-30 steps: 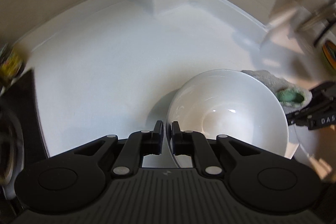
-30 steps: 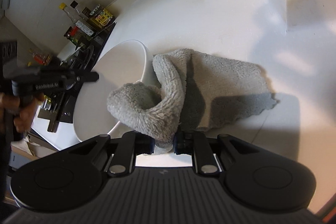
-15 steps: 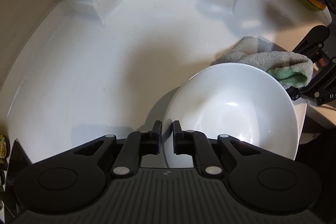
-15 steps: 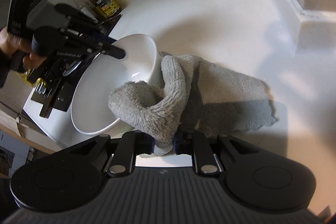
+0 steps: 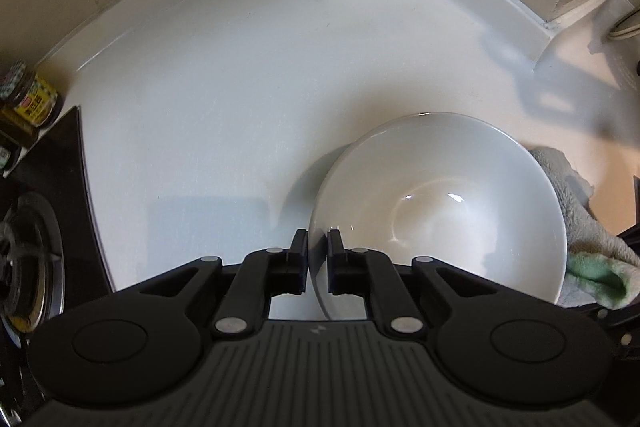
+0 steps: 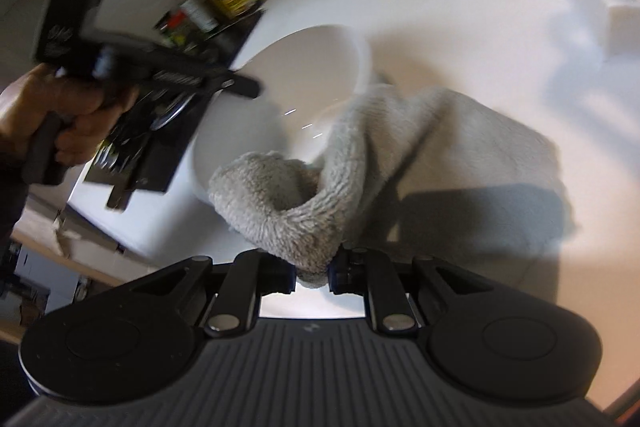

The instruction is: Clean bowl

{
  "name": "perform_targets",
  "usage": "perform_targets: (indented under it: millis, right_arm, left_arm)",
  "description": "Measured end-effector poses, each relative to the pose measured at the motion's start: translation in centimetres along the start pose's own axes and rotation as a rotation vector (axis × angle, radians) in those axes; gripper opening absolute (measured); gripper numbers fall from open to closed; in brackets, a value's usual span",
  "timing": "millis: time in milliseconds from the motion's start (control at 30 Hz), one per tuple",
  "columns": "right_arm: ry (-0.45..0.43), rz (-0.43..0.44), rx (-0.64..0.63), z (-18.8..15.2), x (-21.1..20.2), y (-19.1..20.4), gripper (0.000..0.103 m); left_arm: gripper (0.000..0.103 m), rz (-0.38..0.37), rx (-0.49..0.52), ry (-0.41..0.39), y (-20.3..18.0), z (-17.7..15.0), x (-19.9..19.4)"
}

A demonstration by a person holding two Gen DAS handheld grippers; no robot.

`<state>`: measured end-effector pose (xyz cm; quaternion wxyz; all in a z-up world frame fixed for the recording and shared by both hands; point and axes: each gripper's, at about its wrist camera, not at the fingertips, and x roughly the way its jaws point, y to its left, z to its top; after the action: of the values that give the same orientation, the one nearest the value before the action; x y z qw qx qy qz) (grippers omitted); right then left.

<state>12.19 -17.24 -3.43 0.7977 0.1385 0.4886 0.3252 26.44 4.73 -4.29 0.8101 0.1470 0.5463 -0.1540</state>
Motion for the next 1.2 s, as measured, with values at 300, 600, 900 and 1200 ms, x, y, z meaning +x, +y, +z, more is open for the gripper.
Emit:
perform_targets:
  millis: [300,600,900,1200]
  right_arm:
    - [-0.076,-0.077,0.036,2.9,-0.3,-3.5,0.012]
    - [-0.079,-0.093,0.004,4.2,-0.3,-4.3,0.012]
    - [-0.087,-0.113,-0.026,3.2,-0.3,-3.2,0.012]
    - [-0.07,-0.129,-0.067,1.4,0.5,-0.3,0.012]
  left_arm:
    - [0.02,-0.02,0.01,0.017,-0.5,-2.4,-1.2]
    - [0.013,-0.071,0.075,0.035,2.3,0.1,-0.5]
    - [0.01,-0.073,0.21,0.04,1.0,3.6,0.9]
    - [0.01,-0.027,0.11,0.022,0.8,2.3,0.7]
